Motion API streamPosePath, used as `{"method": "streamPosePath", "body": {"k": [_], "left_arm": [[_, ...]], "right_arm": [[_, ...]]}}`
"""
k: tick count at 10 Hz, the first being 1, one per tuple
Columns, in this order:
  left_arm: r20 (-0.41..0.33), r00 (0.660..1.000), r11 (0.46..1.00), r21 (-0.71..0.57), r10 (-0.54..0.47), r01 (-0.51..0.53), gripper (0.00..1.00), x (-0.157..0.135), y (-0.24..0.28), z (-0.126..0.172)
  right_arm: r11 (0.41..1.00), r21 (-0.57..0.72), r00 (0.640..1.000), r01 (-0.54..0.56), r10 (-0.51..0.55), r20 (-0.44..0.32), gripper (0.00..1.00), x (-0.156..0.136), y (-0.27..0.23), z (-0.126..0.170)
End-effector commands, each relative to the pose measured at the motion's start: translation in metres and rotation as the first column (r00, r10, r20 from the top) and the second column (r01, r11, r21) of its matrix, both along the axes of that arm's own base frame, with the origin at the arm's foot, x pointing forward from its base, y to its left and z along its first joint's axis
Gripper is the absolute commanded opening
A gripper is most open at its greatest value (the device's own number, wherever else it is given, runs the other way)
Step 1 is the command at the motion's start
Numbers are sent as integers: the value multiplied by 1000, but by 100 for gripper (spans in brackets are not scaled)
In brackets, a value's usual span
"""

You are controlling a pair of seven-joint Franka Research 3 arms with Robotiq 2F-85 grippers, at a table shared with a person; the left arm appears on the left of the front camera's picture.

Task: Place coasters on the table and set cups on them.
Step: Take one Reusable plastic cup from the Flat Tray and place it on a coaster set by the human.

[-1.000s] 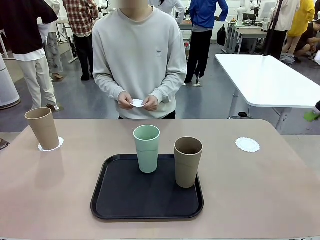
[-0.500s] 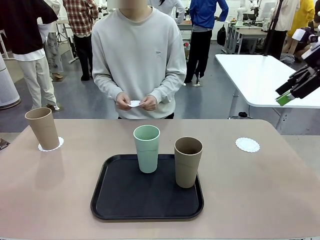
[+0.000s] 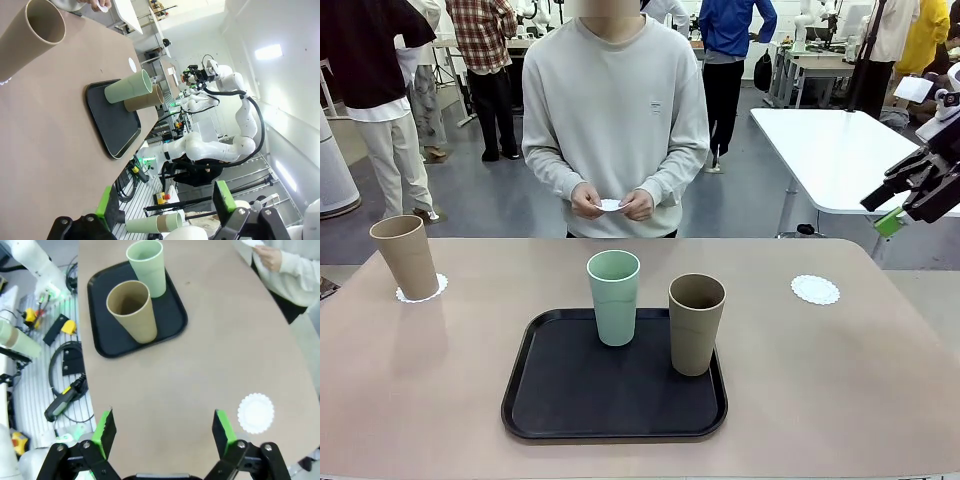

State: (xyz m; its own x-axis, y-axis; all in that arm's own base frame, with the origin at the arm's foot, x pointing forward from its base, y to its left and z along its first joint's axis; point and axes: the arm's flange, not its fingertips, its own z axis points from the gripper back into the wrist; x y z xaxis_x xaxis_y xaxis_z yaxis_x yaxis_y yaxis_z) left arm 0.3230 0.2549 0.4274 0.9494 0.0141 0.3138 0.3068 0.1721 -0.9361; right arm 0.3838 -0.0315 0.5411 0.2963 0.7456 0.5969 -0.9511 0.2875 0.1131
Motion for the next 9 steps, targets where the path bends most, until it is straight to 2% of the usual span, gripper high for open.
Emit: {"method": "streamPosePath", "body": {"k": [1,5,7,9], "left_arm": [[4,1000,1000,-8,0,0,100,-1,1,1],[4,1000,1000,-8,0,0,100,-1,1,1],[4,1000,1000,-8,0,0,100,-1,1,1],[4,1000,1000,-8,0,0,100,-1,1,1]], "right_arm": [[1000,-5,1000,-3,3,0,100,3,1,0],[1000,-2,1000,2,-2,-1,100,0,0,0],[991,-14,977,-131,132,168,100,15,14,-18],[980,23,955,-198,188,228,100,39,21,-27]]}}
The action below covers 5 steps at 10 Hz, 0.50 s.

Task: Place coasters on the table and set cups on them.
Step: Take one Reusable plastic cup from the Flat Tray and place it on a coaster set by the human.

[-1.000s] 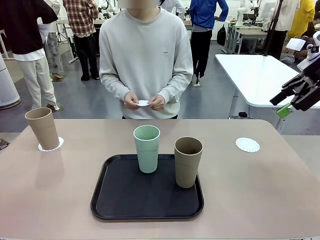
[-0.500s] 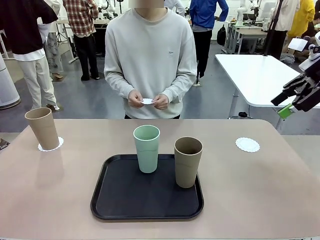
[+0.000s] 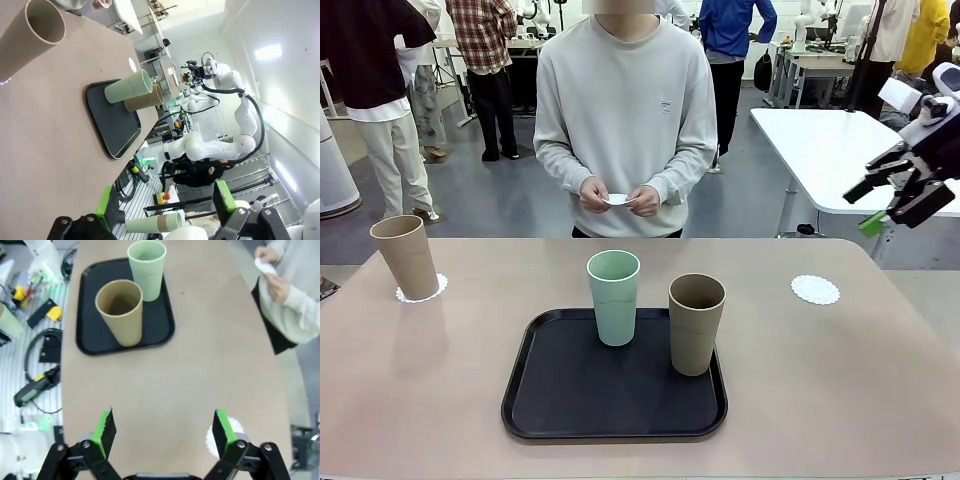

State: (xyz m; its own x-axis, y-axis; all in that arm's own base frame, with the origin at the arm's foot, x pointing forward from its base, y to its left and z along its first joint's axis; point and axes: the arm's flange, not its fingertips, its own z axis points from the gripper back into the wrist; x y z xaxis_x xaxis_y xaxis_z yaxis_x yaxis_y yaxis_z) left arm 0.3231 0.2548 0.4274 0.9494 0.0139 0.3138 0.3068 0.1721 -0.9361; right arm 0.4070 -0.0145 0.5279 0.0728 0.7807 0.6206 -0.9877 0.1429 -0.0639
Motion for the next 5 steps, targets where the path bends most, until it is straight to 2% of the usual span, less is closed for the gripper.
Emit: {"method": "streamPosePath", "body": {"k": [1,4,5], "left_arm": [[4,1000,1000,-8,0,0,100,-1,1,1],[4,1000,1000,-8,0,0,100,-1,1,1],[4,1000,1000,-8,0,0,100,-1,1,1]], "right_arm": [[986,103,989,-131,124,77,100,23,11,-21],[953,197,948,-232,177,264,100,33,21,-32],[938,246,941,-243,166,293,100,34,23,-34]]}}
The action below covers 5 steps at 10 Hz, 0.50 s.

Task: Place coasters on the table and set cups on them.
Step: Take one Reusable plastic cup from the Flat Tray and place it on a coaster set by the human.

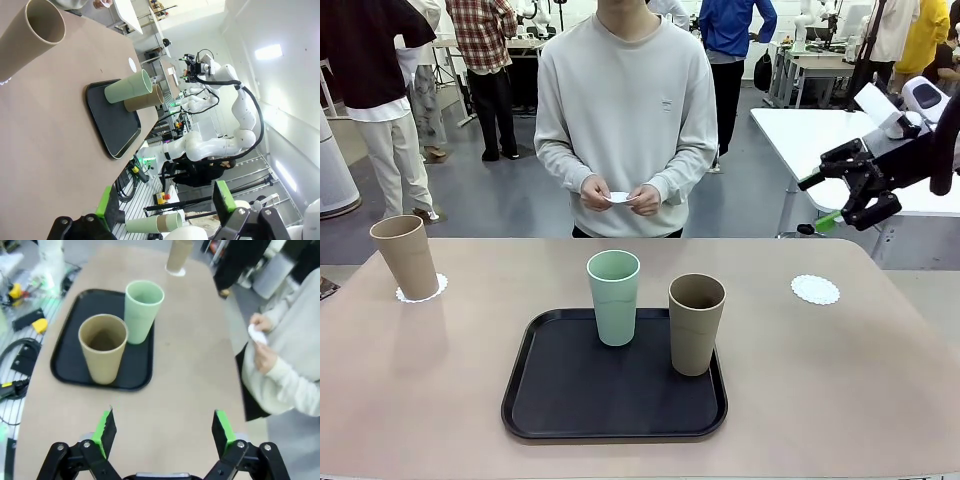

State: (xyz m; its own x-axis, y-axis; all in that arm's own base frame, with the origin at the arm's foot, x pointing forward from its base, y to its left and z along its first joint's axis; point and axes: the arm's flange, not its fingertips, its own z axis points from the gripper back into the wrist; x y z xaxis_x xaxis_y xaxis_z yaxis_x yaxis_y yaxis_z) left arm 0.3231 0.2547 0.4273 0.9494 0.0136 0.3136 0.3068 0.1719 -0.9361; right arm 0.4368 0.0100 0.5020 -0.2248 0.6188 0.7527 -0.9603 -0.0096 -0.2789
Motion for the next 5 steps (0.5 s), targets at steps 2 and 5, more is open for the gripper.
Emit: {"method": "streamPosePath", "body": {"k": [2,5], "left_arm": [[4,1000,1000,-8,0,0,100,-2,1,2],[4,1000,1000,-8,0,0,100,-2,1,2]], "right_arm": [[985,161,998,-59,52,47,100,1,2,-15],[967,246,998,-60,57,18,100,-7,7,-25]]}}
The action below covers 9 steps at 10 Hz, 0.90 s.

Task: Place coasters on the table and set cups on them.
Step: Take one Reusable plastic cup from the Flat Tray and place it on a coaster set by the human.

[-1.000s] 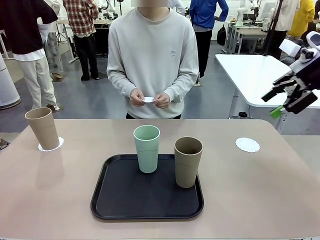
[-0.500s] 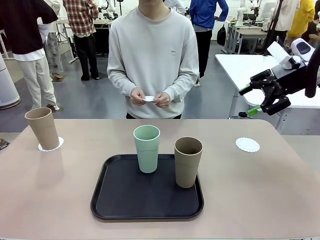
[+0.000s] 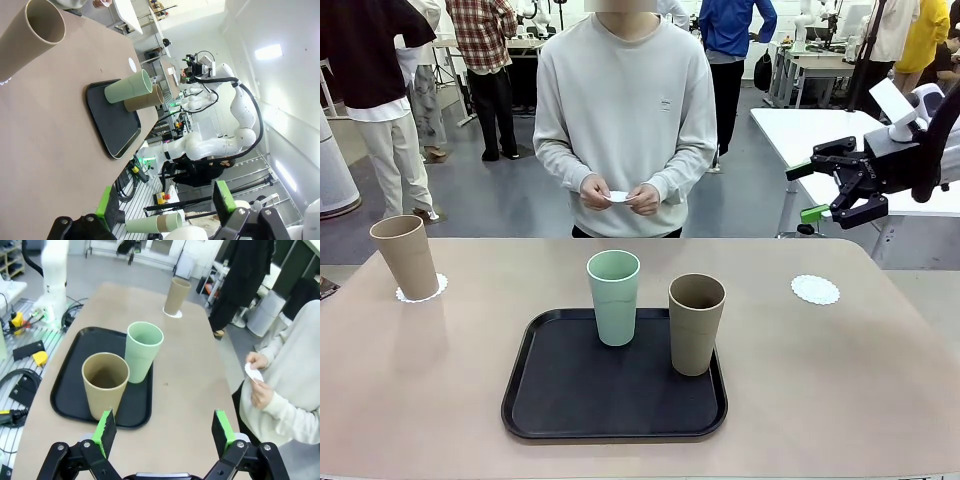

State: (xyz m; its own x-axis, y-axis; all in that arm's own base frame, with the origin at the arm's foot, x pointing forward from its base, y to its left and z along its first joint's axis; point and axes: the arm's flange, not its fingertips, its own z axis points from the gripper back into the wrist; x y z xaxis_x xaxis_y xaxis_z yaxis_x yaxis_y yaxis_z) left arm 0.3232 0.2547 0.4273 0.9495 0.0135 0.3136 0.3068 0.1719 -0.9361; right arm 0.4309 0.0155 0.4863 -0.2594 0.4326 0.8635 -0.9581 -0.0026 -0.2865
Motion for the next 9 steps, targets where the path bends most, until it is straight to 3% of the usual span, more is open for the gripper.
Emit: {"method": "streamPosePath", "body": {"k": [1,4,5,9], "left_arm": [[4,1000,1000,-8,0,0,100,-2,1,2],[4,1000,1000,-8,0,0,100,-2,1,2],[4,1000,1000,-8,0,0,100,-2,1,2],[4,1000,1000,-8,0,0,100,-2,1,2]], "right_arm": [[997,72,1000,5,-5,-3,100,-5,1,-11],[992,122,999,22,-18,-38,100,-23,2,-18],[997,77,999,12,-9,-37,100,-8,-1,-11],[997,77,999,12,-9,-37,100,-8,-1,-11]]}}
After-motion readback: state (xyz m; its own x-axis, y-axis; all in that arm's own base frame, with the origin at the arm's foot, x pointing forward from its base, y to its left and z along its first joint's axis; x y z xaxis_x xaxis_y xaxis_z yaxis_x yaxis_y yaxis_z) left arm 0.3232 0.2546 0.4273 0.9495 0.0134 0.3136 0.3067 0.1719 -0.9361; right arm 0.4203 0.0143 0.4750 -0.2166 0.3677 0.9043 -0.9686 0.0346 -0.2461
